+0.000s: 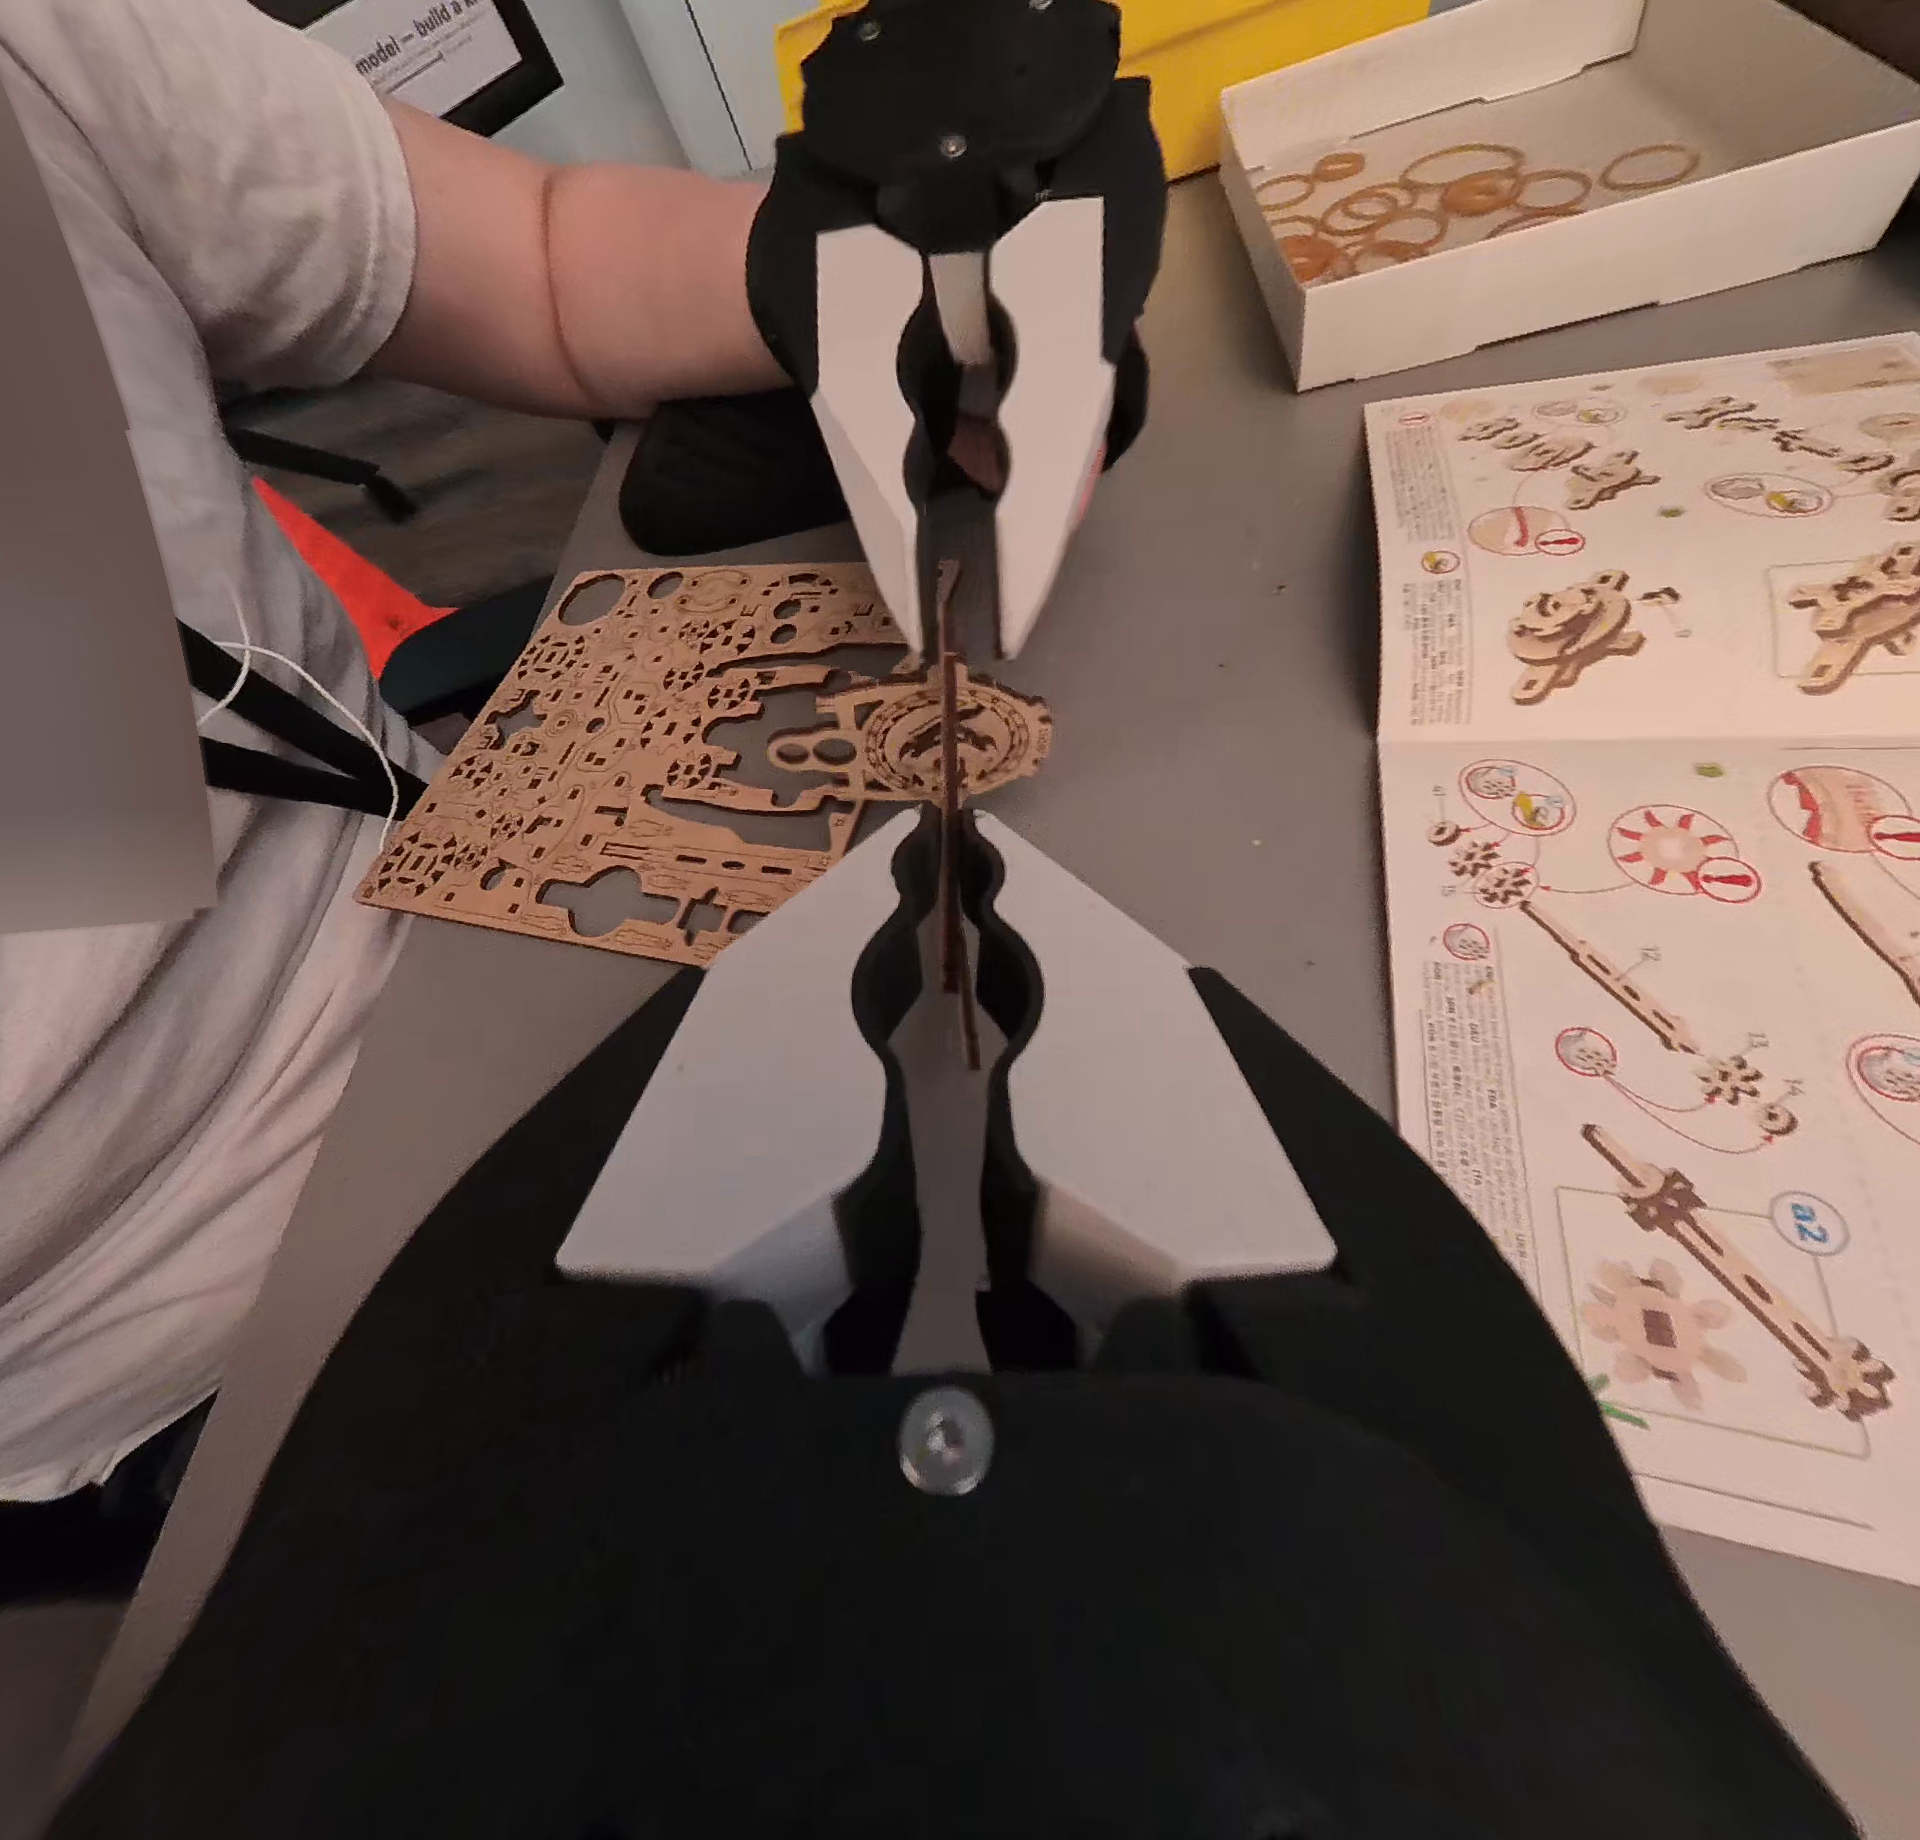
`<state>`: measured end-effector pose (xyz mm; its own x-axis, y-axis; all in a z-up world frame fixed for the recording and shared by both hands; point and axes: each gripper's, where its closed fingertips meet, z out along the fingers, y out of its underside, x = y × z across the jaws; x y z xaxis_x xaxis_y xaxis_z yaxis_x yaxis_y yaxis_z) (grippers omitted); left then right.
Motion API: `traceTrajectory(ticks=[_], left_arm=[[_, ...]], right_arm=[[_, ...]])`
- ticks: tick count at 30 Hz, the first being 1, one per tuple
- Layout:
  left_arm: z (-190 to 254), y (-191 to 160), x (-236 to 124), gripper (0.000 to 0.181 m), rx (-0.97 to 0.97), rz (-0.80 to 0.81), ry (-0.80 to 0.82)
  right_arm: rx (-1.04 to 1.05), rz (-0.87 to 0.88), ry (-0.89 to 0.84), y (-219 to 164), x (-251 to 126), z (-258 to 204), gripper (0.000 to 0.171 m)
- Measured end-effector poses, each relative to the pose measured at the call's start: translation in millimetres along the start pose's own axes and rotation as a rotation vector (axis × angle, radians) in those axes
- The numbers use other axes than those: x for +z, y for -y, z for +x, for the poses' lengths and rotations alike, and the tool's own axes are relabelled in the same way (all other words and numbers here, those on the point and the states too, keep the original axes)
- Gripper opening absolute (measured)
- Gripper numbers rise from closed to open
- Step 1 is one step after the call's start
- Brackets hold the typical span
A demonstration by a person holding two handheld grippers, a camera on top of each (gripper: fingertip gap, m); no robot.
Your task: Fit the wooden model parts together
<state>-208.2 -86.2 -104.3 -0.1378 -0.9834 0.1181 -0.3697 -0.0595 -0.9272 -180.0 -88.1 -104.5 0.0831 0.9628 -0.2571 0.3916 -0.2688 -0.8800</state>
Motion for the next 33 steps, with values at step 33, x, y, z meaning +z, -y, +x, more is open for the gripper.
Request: traceTrajectory(ticks=[33], left_arm=[[-17.5,130.3,-102.2,0.0,-0.337,0.809,0.054]], right_arm=[[0.045,0.748,-0.209,133.6,-74.2,-4.6,0.029]])
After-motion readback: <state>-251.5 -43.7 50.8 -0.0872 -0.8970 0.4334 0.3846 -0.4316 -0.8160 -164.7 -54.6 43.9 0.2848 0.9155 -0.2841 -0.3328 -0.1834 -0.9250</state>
